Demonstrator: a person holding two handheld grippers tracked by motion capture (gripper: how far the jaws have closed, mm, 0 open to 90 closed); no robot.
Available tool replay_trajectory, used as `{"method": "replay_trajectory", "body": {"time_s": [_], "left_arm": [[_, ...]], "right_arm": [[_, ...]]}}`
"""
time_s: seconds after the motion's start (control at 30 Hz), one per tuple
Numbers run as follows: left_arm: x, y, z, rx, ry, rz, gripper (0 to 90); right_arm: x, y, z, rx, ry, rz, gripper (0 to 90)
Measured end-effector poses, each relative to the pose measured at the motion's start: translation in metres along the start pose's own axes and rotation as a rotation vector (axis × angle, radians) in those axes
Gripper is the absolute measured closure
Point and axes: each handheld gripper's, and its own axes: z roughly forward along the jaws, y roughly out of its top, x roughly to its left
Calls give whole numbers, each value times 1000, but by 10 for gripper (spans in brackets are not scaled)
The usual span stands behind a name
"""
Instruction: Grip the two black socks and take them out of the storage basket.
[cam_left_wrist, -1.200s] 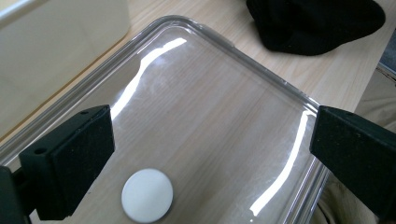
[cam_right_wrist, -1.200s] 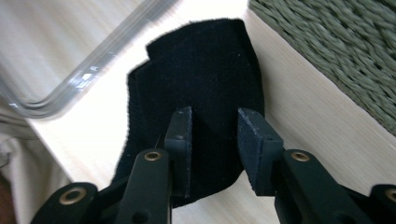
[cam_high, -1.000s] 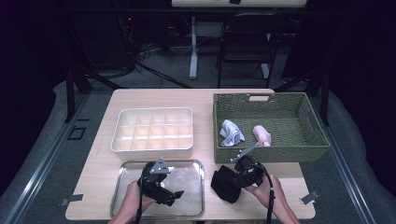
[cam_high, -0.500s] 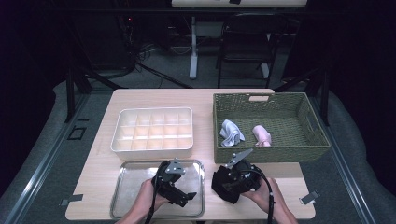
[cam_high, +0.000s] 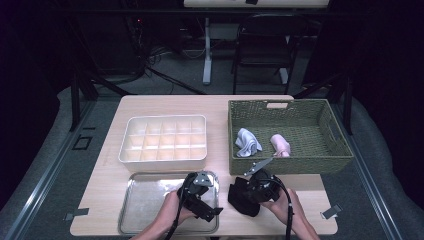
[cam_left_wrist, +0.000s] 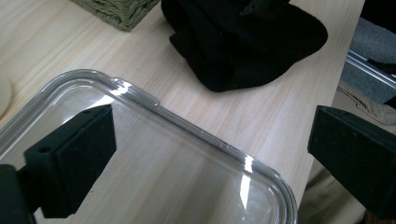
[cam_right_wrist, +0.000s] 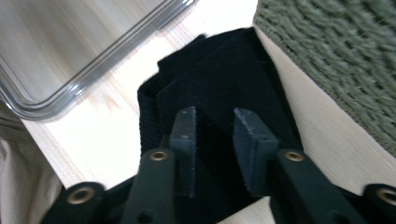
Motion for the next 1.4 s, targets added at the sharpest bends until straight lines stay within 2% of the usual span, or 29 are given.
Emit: {"method": "replay_trajectory", "body": {"time_s": [0.07,0.1,0.17,0.23,0.27,0.37,0.43,0.47,0.53,0.67,0.73,0.77,0.8,0.83,0.9,0.97,1.0,1.07,1.1,1.17,1.23,1.3,1.4], "left_arm": [[-2,3,4,5,-6,4,71],[-4,4,6,4,-1,12,93],[-7,7,11,14,4,14,153],[-9,11,18,25,-4,24,175],[-11,13,22,31,-4,27,207],[-15,18,31,51,4,34,236],[-14,22,36,65,15,25,264],[-15,23,40,69,21,9,274],[-12,25,45,78,22,-12,320],[-8,28,52,71,9,-37,401],[-8,29,55,72,4,-28,453],[-9,29,57,66,17,-31,476],[-9,29,58,65,1,-30,502],[-9,30,58,66,4,-28,524],[-10,29,58,63,3,-28,556],[-9,29,57,62,8,-29,594],[-9,29,57,60,8,-31,616],[-8,29,57,75,21,-25,643],[-8,29,58,70,1,-33,657],[-8,28,58,76,4,-32,687],[-9,29,59,77,5,-28,715],[-9,29,60,86,6,-18,744],[-9,29,65,104,12,-3,795]], "right_arm": [[3,-1,-4,-31,-12,-8,627],[4,0,-5,-26,-9,-11,591],[7,1,-1,-12,-1,-13,531],[6,0,6,35,-12,-21,506],[5,0,9,52,-24,-30,524],[-1,-3,14,48,-42,-5,648],[-3,-6,15,16,-26,39,719],[-6,-6,14,41,-16,25,752],[-8,-8,14,28,-6,55,809],[-11,-10,12,4,31,90,850],[-12,-11,10,2,44,96,852],[-12,-10,9,1,50,98,846],[-12,-10,9,2,64,99,825],[-12,-9,6,4,88,99,762],[-16,-9,-2,-54,108,101,730],[-20,-11,-11,-132,84,111,711],[-24,-12,-14,-137,71,127,690],[-32,-13,-9,-106,52,164,643],[-35,-14,-3,-88,54,179,627],[-40,-15,7,-56,43,206,609],[-46,-17,11,-32,70,217,679],[-49,-20,12,-22,78,230,813],[-50,-22,11,-5,90,233,874]]}}
